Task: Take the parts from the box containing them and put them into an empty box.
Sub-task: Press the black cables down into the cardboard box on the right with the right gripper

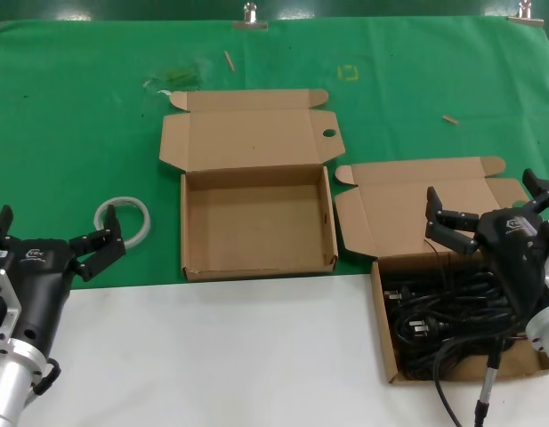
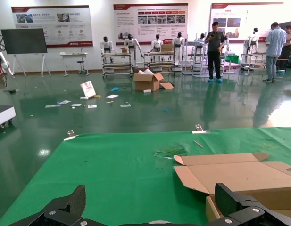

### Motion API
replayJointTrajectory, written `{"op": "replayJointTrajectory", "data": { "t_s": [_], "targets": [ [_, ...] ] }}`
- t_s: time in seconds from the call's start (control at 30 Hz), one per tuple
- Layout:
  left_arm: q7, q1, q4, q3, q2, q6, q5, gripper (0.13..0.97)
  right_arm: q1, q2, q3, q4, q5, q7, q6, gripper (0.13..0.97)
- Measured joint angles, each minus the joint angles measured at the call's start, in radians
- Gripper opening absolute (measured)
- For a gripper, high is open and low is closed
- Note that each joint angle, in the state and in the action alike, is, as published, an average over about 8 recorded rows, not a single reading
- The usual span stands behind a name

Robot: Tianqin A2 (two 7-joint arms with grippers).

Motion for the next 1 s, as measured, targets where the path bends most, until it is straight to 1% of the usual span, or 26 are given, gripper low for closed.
{"op": "replayJointTrajectory", "data": {
  "t_s": [0.77, 1.0],
  "targets": [
    [0.0, 0.0, 0.0, 0.0, 0.0, 0.0, 0.0, 0.966, 0.0, 0.0, 0.0, 0.0, 0.0, 0.0, 0.0, 0.966],
    [0.0, 0.0, 0.0, 0.0, 0.0, 0.0, 0.0, 0.94, 0.0, 0.0, 0.0, 0.0, 0.0, 0.0, 0.0, 0.966]
  ]
}}
